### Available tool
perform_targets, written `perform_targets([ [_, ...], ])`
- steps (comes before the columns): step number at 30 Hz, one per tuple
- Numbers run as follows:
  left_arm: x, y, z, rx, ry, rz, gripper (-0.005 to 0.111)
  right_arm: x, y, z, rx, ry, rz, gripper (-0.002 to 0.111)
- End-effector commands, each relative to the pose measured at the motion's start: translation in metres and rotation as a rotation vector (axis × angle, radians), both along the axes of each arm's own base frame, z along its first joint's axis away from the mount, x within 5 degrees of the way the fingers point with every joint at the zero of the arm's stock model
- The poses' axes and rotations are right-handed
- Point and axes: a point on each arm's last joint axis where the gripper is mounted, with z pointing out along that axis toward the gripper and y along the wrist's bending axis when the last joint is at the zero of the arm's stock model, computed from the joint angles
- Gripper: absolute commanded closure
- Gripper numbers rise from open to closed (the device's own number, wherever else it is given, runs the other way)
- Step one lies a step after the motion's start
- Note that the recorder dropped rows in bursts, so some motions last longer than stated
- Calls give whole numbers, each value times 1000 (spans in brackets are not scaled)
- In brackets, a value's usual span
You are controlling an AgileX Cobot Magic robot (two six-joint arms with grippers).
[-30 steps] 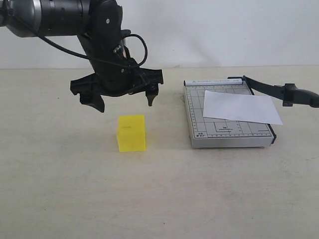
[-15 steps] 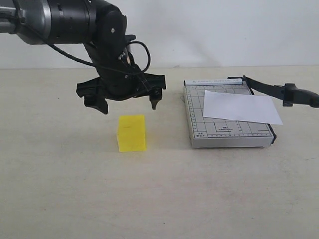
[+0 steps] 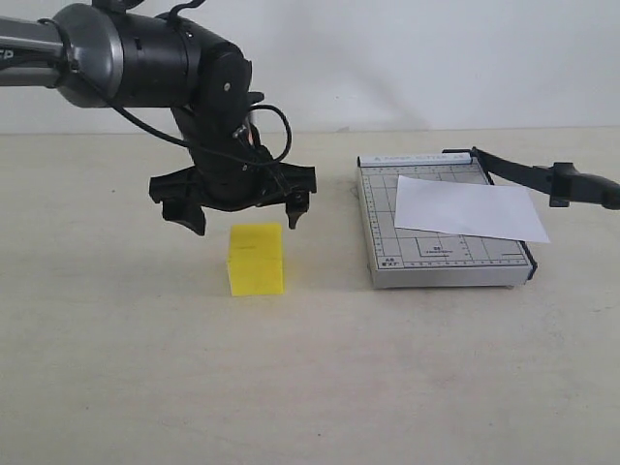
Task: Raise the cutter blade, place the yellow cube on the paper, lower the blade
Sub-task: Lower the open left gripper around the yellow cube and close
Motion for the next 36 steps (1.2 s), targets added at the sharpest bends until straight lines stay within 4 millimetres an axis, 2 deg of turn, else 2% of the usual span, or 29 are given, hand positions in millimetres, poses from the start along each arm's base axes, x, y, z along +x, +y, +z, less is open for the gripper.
perform_targets([
  [1, 5, -1, -4, -11, -21, -10, 7, 0, 0, -1, -2, 1, 0, 65],
  [8, 7, -5, -21, -13, 2, -9, 7, 0, 0, -1, -2, 1, 0, 65],
  [31, 10, -8, -51, 20, 29, -23, 7, 0, 0, -1, -2, -6, -2, 65],
  [33, 11, -7, -50, 26, 23, -28, 13, 0, 0, -1, -2, -6, -2, 65],
  [36, 13, -6, -46, 55, 20, -33, 34, 0, 0, -1, -2, -6, -2, 65],
])
